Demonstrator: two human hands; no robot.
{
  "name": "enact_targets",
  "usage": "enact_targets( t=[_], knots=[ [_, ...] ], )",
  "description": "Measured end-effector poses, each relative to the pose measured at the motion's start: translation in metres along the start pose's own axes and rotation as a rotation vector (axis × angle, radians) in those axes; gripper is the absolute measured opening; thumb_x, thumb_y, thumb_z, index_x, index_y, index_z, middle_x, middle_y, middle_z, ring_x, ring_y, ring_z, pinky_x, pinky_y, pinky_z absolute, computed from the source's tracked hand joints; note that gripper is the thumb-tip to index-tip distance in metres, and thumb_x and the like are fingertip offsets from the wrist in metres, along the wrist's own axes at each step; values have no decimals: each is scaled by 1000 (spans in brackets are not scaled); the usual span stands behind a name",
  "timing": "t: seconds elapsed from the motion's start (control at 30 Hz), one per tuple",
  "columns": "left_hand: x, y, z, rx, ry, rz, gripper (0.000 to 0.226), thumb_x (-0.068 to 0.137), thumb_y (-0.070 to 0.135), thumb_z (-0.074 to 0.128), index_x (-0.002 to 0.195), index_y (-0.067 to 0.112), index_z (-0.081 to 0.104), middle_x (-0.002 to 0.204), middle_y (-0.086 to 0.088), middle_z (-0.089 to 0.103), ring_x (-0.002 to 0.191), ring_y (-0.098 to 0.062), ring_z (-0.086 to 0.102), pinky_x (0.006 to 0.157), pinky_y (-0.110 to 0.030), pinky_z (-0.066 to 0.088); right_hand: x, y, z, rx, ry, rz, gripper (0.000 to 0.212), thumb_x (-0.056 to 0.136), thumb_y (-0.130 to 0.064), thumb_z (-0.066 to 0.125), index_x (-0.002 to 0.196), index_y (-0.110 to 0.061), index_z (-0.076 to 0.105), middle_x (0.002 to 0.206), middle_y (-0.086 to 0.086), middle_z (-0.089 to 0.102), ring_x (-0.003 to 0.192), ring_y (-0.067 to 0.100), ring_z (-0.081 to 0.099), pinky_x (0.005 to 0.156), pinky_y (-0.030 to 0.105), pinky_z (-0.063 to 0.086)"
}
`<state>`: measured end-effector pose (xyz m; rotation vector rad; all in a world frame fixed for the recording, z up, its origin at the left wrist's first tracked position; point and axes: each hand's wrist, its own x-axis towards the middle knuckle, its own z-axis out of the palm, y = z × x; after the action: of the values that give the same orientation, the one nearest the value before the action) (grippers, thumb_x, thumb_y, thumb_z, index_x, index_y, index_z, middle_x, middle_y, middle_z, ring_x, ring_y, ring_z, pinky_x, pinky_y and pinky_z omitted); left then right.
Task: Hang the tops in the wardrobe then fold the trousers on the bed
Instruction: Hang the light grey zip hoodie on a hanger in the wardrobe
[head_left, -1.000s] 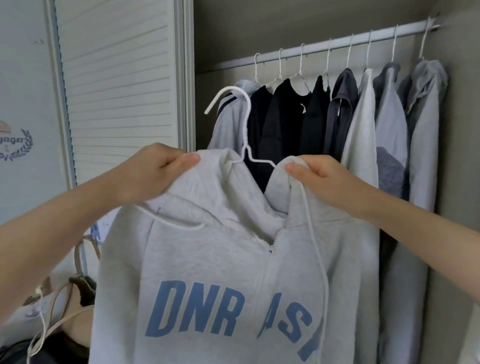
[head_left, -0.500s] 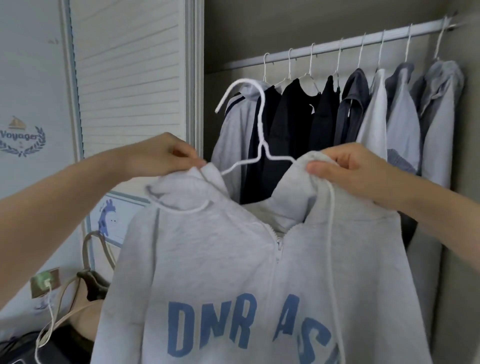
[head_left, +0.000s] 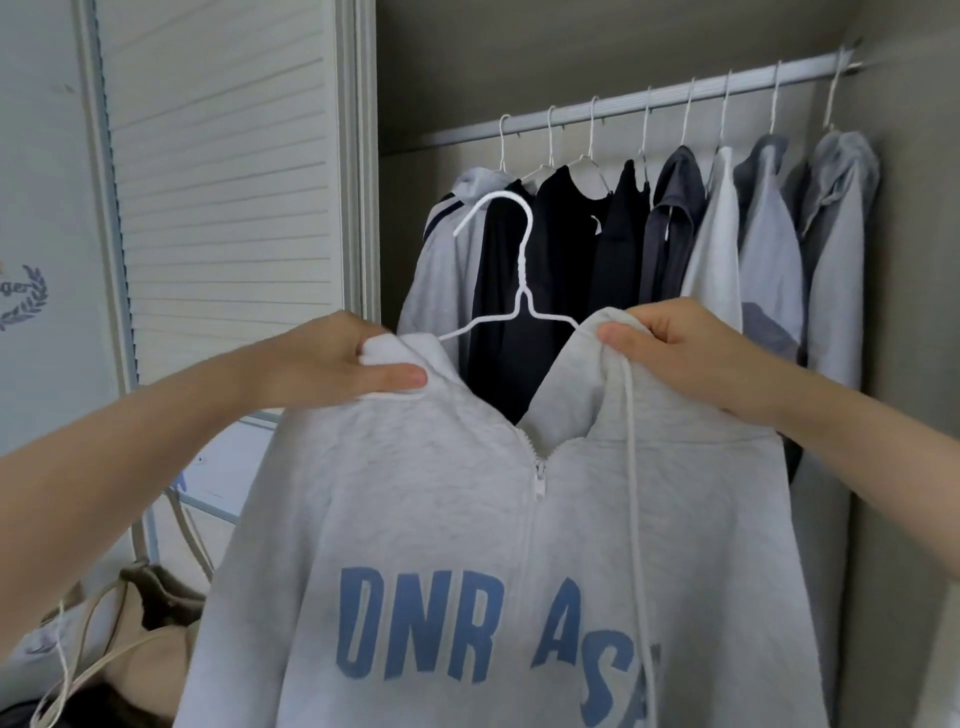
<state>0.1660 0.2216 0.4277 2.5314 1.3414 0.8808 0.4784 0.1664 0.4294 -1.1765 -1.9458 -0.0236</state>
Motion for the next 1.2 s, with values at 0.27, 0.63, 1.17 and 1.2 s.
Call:
enact_targets(
  t=[0.27, 0.63, 1.17, 1.2],
  knots=[
    [19, -34, 1, -140, 550, 55, 29, 79, 29, 78, 73, 7, 60, 67, -5, 60, 60, -15, 50, 57, -24, 37, -13, 5, -11, 134, -169, 198, 46, 96, -37, 48, 68, -1, 46, 63, 1, 43, 59, 14, 41, 58, 26, 38],
    [86, -24, 43, -232, 209, -116, 60, 99, 44, 47, 150, 18, 27, 148, -7, 43, 128, -29, 47, 102, -40, 40, 3, -35, -56, 732, 172, 407, 24, 86, -28, 64, 75, -11, 77, 82, 4, 74, 70, 15, 71, 63, 24, 59],
    [202, -57, 46, -623, 423, -276, 64, 98, 56, 39, 142, 10, 36, 142, -12, 44, 128, -30, 46, 105, -42, 36, 39, -48, -54, 754, 118, 336, 22, 70, -24, 61, 70, -12, 79, 78, 7, 74, 67, 16, 72, 58, 24, 58],
    [211, -61, 49, -667, 395, -301, 69, 97, 60, 36, 147, 12, 30, 145, -12, 42, 131, -32, 43, 107, -44, 34, 41, -45, -55, 765, 126, 329, 22, 70, -24, 60, 68, -12, 79, 76, 6, 74, 66, 16, 72, 58, 24, 58]
  ],
)
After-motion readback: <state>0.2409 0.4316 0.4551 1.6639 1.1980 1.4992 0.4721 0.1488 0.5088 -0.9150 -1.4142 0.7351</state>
